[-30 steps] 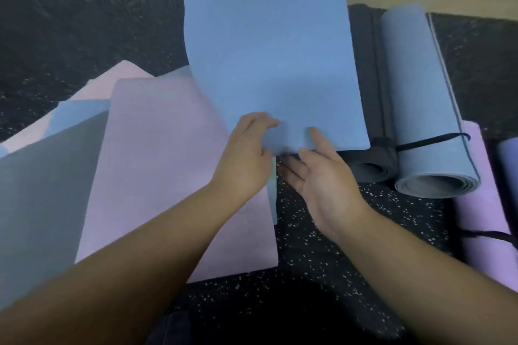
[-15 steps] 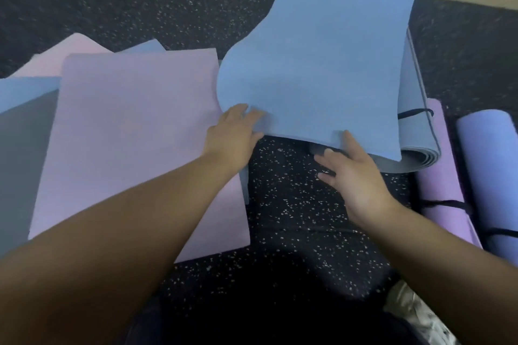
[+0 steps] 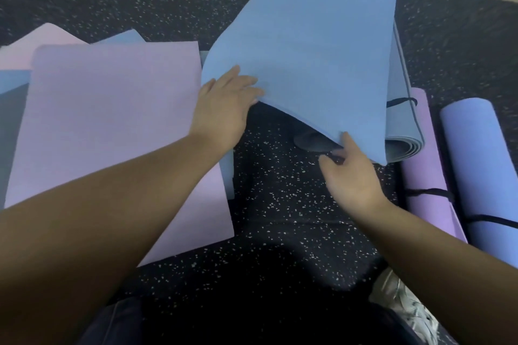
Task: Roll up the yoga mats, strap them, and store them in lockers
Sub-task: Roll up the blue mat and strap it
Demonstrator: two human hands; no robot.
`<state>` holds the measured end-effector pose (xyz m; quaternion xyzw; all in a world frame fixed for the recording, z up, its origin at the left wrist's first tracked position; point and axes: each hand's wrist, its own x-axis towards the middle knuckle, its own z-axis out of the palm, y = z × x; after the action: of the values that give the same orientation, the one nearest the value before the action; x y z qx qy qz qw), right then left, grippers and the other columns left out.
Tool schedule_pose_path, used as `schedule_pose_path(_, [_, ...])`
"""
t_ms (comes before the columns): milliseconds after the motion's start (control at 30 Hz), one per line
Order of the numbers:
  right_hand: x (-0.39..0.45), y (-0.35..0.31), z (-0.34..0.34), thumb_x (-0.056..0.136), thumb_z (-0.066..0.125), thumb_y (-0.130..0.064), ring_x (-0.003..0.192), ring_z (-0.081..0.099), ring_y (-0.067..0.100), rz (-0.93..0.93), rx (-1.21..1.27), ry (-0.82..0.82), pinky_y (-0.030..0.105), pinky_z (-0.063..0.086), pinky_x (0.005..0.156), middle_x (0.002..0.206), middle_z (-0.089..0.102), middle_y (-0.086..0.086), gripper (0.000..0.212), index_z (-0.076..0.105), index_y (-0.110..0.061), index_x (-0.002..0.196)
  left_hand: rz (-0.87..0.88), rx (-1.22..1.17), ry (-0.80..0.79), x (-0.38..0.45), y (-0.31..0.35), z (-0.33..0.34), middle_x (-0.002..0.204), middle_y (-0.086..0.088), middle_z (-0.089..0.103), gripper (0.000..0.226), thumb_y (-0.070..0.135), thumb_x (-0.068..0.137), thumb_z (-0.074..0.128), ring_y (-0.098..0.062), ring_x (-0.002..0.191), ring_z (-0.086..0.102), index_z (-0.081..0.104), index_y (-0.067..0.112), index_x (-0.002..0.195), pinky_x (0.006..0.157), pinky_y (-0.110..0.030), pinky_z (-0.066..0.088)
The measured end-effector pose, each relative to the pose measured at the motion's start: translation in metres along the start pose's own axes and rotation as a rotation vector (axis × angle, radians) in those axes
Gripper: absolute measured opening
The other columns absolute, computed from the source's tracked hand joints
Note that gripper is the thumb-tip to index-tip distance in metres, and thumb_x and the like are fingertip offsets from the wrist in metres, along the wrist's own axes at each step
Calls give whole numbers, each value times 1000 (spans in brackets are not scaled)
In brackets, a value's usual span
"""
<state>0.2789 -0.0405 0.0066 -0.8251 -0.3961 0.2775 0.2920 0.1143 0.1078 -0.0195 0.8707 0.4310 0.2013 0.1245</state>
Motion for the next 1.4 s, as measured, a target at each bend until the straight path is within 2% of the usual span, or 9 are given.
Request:
schedule_pose_path(133, [-2, 9, -3, 95, 54, -30, 106, 54, 29, 59, -300, -27, 34, 42, 83, 121, 54, 10, 48, 35, -13, 136, 180, -47, 176, -2, 11, -1, 114, -4, 68, 28, 3, 93, 48, -31, 123, 53, 70, 12, 107, 97, -50, 40])
schedule_pose_path(367, [10, 11, -22, 91, 59, -18, 105, 41, 38, -144, -592, 195, 41, 33, 80, 113, 47, 22, 27, 47, 1, 106, 352, 68, 316, -1, 33, -17, 93, 1, 69, 26, 9, 87, 47, -25, 85, 65, 72, 17, 93, 84, -32, 29])
schedule_pose_path(567, [-5, 23, -11, 97, 46, -22, 115, 48, 30, -253, -694, -123, 35, 40, 79, 139, 42, 0, 46, 35, -26, 141, 389, 205, 164, -50, 8, 3, 77, 0, 66, 25, 0, 75, 57, -25, 66, 61, 71, 16, 88, 78, -32, 29])
schedule_pose_path(667, [-4, 24, -4, 102, 34, -24, 113, 52, 26, -276, -801, -183, 32, 43, 79, 138, 47, -3, 39, 37, -30, 141, 307, 245, 51, -60, 9, 12, 80, 0, 64, 28, 1, 66, 77, -26, 71, 62, 70, 17, 88, 87, -35, 32])
schedule_pose_path(833, [-2, 29, -18, 100, 32, -17, 108, 55, 28, -181, -883, -124, 30, 33, 71, 133, 53, -2, 45, 35, -31, 143, 44, 270, -208, -50, 3, 6, 133, -3, 50, 49, 7, 91, 52, -29, 117, 49, 50, 28, 136, 108, -37, 20])
schedule_pose_path(933, [-5, 32, -25, 101, 31, -20, 115, 52, 27, -156, -910, -89, 32, 40, 78, 138, 50, -4, 45, 32, -31, 145, -16, 166, -300, -46, 7, 19, 134, -1, 49, 57, -2, 91, 44, -27, 116, 49, 49, 31, 137, 102, -32, 29])
schedule_pose_path(1100, [-3, 41, -27, 101, 32, -22, 114, 53, 29, -126, -794, -22, 35, 42, 81, 135, 53, 0, 45, 36, -28, 145, -174, -191, -101, -38, 25, 35, 136, -7, 55, 58, -11, 88, 39, -28, 127, 46, 55, 20, 134, 109, -32, 30])
schedule_pose_path(1233, [-4, 45, -28, 101, 37, -24, 111, 55, 35, -82, -617, 15, 38, 42, 86, 128, 59, 8, 41, 44, -27, 141, -115, -258, 2, -25, 43, 24, 144, -9, 47, 64, -17, 85, 34, -32, 140, 29, 56, 19, 133, 114, -36, 14])
schedule_pose_path(1400, [-6, 53, -29, 101, 41, -22, 112, 54, 33, -70, -419, 61, 33, 38, 81, 124, 62, 12, 37, 51, -21, 136, 105, -262, 138, -4, 60, 8, 131, -17, 58, 58, -15, 80, 33, -47, 134, 35, 68, 11, 118, 109, -50, 13])
